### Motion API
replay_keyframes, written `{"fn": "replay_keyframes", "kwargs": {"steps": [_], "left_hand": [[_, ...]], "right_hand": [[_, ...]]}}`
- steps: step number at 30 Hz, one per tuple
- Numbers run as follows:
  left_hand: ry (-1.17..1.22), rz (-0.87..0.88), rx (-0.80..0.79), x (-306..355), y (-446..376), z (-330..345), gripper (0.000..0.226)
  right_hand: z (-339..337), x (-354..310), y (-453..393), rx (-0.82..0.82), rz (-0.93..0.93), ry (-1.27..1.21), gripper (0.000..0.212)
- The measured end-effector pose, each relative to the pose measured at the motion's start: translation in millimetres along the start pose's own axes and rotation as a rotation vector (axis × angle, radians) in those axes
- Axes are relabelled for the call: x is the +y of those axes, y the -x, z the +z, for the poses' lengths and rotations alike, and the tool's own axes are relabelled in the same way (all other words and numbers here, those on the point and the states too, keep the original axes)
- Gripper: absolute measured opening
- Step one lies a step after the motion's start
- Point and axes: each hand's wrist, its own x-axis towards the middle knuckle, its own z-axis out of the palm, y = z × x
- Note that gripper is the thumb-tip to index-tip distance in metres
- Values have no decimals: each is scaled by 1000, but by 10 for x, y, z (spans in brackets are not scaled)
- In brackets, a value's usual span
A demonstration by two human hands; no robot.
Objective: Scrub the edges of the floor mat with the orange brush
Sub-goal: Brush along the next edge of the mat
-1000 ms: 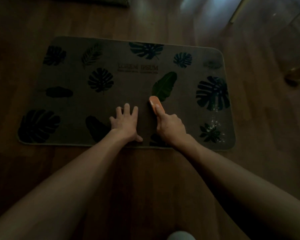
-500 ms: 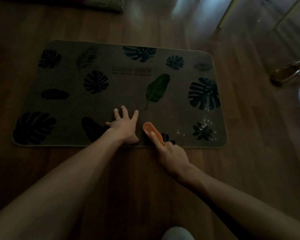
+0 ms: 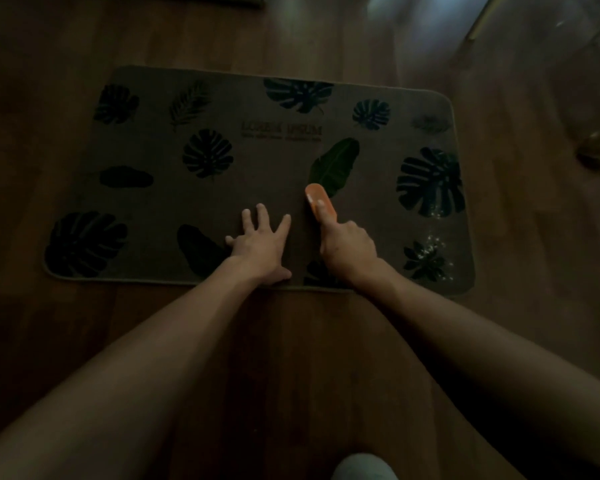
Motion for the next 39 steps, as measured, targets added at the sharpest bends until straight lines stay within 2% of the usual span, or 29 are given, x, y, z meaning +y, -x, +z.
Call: {"fn": "replay_keyframes", "kwargs": {"steps": [4,10,14,17,22,25,29,35,39], "left_hand": [[22,-28,3,-10,17,15,113],[18,-84,42,179,110,45,105],[4,-3,82,239,171,183,91],[2,46,83,196,159,192,88],[32,78,25,153,182,122,89],[29,84,-18,202,178,82,94],[42,44,-56,304,142,59,96],[15,-17,7,492,107,142,106],[22,-64,-7,599,90,104,106]], "right_hand": [[170,116,419,-18,-93,54,76],[435,201,966,-90,-102,92,71],[438,312,1109,-73,-130,145,72],[360,462,1068,-31,-96,133,75],[324,734,1045,38,80,53,75],[352,677,969,40,131,-8,73],[367,537,783,-2,109,-122,76],[134,483,371,-14,130,-89,81],[39,541,600,-18,85,-34,79]]}}
